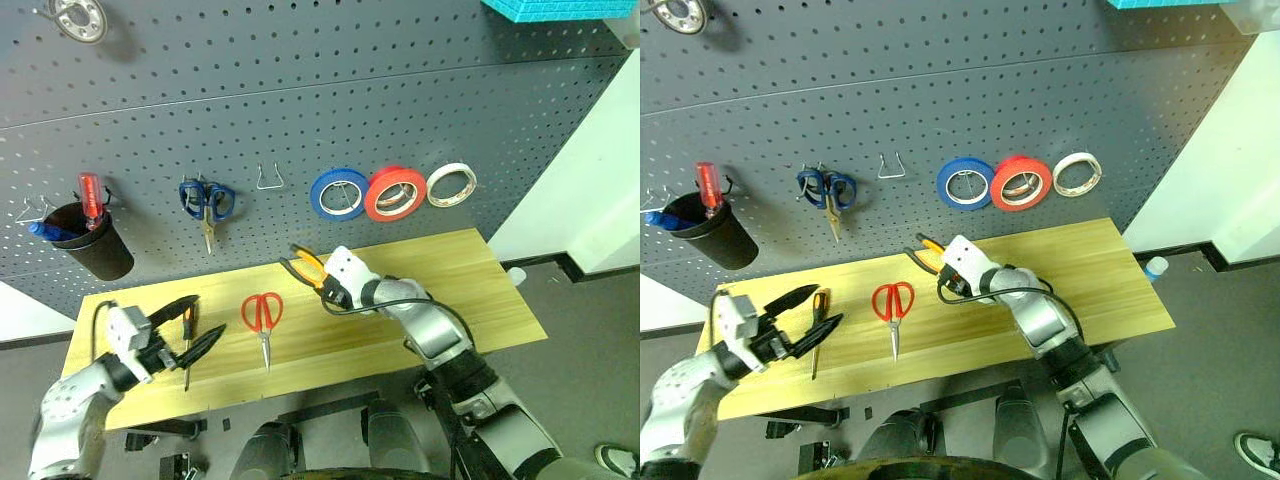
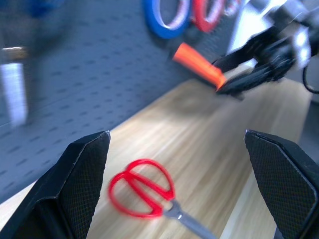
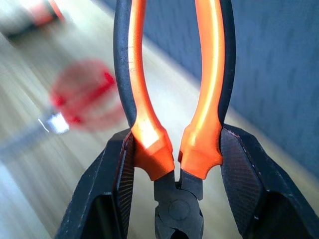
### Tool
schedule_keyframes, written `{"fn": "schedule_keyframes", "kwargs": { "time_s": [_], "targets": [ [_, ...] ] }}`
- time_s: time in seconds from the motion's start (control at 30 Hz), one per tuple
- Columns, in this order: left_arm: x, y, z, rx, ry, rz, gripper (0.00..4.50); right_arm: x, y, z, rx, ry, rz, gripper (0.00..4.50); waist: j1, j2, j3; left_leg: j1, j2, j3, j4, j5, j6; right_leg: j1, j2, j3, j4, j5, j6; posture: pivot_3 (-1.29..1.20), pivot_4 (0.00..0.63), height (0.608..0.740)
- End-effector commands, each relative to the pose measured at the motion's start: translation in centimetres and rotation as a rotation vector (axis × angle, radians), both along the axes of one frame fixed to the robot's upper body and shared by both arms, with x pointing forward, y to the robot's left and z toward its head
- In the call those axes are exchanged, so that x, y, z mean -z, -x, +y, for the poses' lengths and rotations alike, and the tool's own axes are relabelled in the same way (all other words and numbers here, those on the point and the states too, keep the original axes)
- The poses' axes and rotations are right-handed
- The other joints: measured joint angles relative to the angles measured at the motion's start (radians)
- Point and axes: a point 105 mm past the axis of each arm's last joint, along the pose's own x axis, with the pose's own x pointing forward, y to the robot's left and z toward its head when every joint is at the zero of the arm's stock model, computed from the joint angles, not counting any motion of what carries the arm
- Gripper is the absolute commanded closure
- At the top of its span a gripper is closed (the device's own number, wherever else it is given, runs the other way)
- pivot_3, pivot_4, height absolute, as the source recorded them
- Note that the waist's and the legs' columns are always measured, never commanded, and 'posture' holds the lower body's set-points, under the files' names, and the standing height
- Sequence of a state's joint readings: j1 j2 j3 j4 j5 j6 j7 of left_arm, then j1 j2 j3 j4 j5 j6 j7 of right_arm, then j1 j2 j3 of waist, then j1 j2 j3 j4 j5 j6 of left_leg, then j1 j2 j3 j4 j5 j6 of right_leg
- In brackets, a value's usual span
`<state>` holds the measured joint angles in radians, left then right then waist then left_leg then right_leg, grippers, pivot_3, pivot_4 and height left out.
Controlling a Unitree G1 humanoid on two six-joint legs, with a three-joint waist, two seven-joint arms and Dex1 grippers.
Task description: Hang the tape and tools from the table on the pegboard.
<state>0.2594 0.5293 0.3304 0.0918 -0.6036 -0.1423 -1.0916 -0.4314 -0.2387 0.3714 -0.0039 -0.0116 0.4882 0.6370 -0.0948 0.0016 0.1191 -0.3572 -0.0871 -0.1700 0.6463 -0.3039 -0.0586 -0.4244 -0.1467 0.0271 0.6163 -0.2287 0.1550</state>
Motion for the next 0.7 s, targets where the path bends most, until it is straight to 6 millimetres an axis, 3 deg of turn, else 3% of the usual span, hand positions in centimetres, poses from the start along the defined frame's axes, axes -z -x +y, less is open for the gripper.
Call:
{"fn": "schedule_keyframes", "kwargs": {
  "time_s": [0.03, 0.2, 0.37, 0.47, 0.6, 0.7],
  "targets": [
    [-4.2, 0.5, 2.9, -0.092, 0.052, -0.175, 0.0, -8.5, 1.9, 2.3, -0.17, -0.241, -0.175, 2.4, 0.003, -0.002, 0.001, 0.0, 0.0, 0.0, 0.0, 0.0, 0.0, 0.0, 0.0, 0.0, 0.0, 0.0, 0.0, -0.08, 0.093, 0.738],
    [-7.8, -1.3, 3.3, -0.137, 0.098, -0.346, 0.0, -15.6, 0.8, 4.6, -0.166, -0.445, -0.317, 2.4, 0.033, -0.002, 0.002, 0.002, 0.002, -0.001, 0.003, 0.002, -0.003, 0.004, 0.004, 0.0, -0.001, 0.002, -0.003, -0.08, 0.086, 0.738],
    [-9.8, -3.3, 2.8, -0.178, 0.159, -0.47, 0.0, -19.3, -1.3, 6.4, -0.138, -0.577, -0.362, 2.4, 0.031, -0.004, 0.0, 0.003, 0.014, -0.001, 0.001, 0.004, -0.007, 0.002, 0.016, -0.002, -0.002, 0.007, -0.012, -0.08, 0.073, 0.738],
    [-10.0, -4.5, 1.7, -0.162, 0.156, -0.475, 0.0, -20.3, -3.2, 7.1, -0.074, -0.611, -0.425, 2.4, 0.022, -0.004, 0.0, 0.002, 0.017, -0.001, 0.0, 0.006, -0.009, 0.0, 0.019, -0.002, -0.002, 0.01, -0.015, -0.07, 0.069, 0.738],
    [-10.2, -5.5, -0.2, -0.093, 0.155, -0.476, 0.0, -19.8, -5.4, 7.9, -0.016, -0.659, -0.434, 2.4, 0.015, -0.004, 0.0, 0.002, 0.017, 0.0, -0.001, 0.007, -0.011, -0.001, 0.02, -0.001, -0.002, 0.011, -0.016, -0.06, 0.062, 0.738],
    [-10.1, -5.6, -0.6, -0.074, 0.138, -0.473, 0.0, -19.7, -6.0, 8.3, -0.011, -0.708, -0.421, 2.4, -0.002, -0.004, 0.0, 0.001, 0.017, 0.0, -0.001, 0.007, -0.011, -0.002, 0.02, 0.0, -0.001, 0.011, -0.016, -0.06, 0.062, 0.738]
  ]
}}
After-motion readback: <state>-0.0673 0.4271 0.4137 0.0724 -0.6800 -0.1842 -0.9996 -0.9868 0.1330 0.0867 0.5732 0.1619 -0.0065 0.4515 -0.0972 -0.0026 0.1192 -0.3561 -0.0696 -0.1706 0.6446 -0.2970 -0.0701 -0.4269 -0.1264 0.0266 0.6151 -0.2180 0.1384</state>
